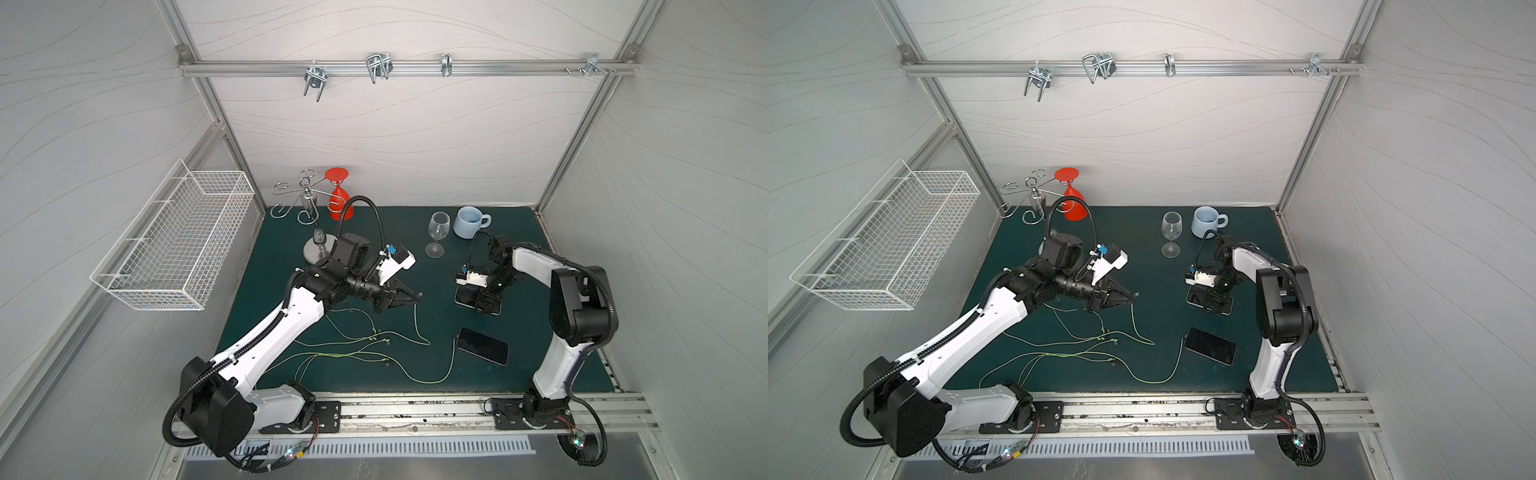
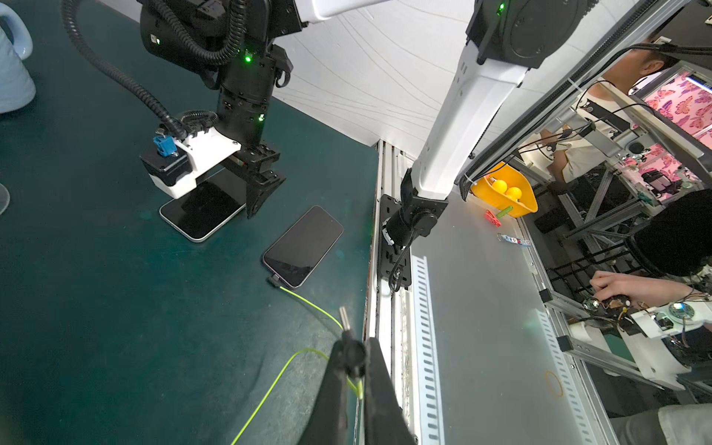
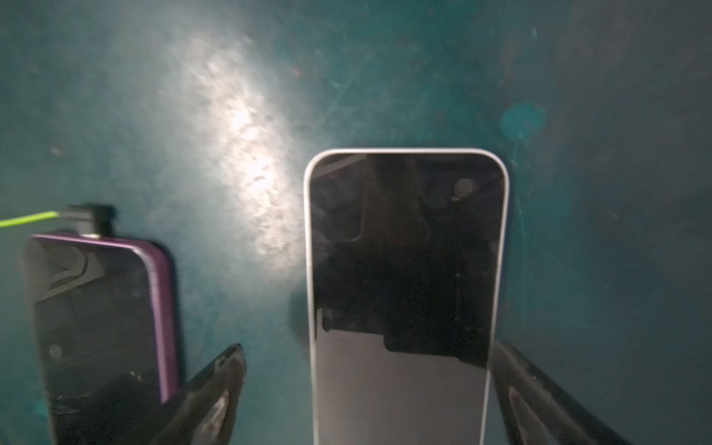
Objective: Plug wired earphones into phones
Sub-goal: Pick up the phone at the center of the board.
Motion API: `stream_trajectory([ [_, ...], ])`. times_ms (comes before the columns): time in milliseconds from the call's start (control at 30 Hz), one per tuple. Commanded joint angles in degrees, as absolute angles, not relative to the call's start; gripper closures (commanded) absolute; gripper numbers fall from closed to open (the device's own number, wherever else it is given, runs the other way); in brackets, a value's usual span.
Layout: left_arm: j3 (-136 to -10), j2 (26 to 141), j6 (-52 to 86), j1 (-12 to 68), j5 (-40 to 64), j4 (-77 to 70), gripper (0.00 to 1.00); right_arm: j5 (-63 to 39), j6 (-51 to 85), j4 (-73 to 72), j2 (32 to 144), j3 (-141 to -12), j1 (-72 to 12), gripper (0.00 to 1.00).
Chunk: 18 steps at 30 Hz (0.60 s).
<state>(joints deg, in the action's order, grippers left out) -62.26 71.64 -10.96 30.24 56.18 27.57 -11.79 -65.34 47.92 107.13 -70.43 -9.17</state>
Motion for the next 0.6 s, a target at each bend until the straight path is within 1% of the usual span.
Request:
stream_trajectory([
  [0,-65.0,72.1,-13.0,30.0,57.2,28.9,1.0,-11.3,-68.8,51.8,109.2,-72.8,-8.3,0.01],
  [200,-64.4,71.5,-13.4,30.0,57.2,30.4,1.0,-10.2,-69.4,51.7,110.6,-72.8,-8.4,0.01],
  [400,-62.9,70.9,-13.1,30.0,56.9,30.4,1.0,-7.4,-71.4,49.0,110.0,-67.8,-9.7,0.01],
  [567,-63.2,71.1,-13.0,30.1,56.6,30.2,1.0,-6.6,-71.5,48.5,111.3,-67.6,-10.3,0.02],
])
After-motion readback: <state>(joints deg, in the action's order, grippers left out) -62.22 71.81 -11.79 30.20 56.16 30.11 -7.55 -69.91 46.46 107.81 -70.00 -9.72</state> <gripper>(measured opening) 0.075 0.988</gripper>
